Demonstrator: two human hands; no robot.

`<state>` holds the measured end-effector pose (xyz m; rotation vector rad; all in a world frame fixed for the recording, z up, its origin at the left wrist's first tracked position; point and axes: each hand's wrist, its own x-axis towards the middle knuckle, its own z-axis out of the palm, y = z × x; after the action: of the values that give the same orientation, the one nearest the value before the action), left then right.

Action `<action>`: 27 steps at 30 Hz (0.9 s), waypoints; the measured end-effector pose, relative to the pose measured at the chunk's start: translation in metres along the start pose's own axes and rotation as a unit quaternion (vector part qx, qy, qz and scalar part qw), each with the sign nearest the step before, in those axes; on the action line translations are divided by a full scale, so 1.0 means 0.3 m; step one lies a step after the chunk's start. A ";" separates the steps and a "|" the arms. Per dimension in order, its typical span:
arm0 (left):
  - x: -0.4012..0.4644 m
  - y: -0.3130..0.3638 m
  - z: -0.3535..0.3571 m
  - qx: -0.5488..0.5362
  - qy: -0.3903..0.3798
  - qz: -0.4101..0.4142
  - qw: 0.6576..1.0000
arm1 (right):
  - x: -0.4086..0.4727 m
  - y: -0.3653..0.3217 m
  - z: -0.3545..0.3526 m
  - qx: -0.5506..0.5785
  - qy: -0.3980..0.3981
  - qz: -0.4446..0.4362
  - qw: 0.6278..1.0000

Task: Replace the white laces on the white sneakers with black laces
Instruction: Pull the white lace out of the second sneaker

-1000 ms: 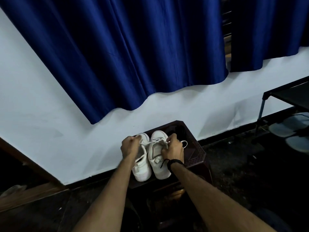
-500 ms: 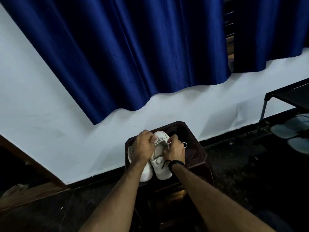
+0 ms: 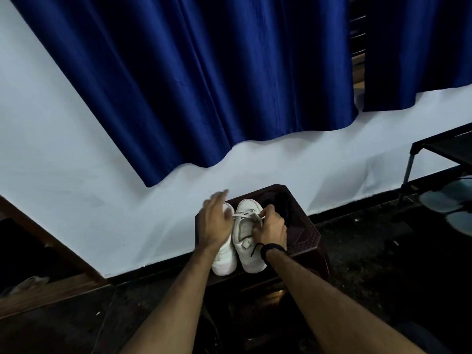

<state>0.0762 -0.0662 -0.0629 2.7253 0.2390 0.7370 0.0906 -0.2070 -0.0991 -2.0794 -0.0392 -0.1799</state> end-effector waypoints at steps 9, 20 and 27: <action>0.011 0.028 0.058 0.062 -0.076 0.116 0.988 | 0.006 0.009 0.008 -0.004 -0.005 0.001 1.000; 0.020 -0.042 -0.143 -0.104 0.191 -0.382 0.898 | -0.003 0.006 0.012 -0.051 0.010 -0.012 0.999; -0.114 0.066 0.029 0.027 0.085 -0.118 0.989 | 0.086 -0.030 0.000 -0.287 -0.047 -0.257 0.922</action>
<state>0.0529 -0.0950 -0.0793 2.6221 0.6174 0.9048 0.1153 -0.2037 -0.0878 -2.6247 -0.6688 -0.4532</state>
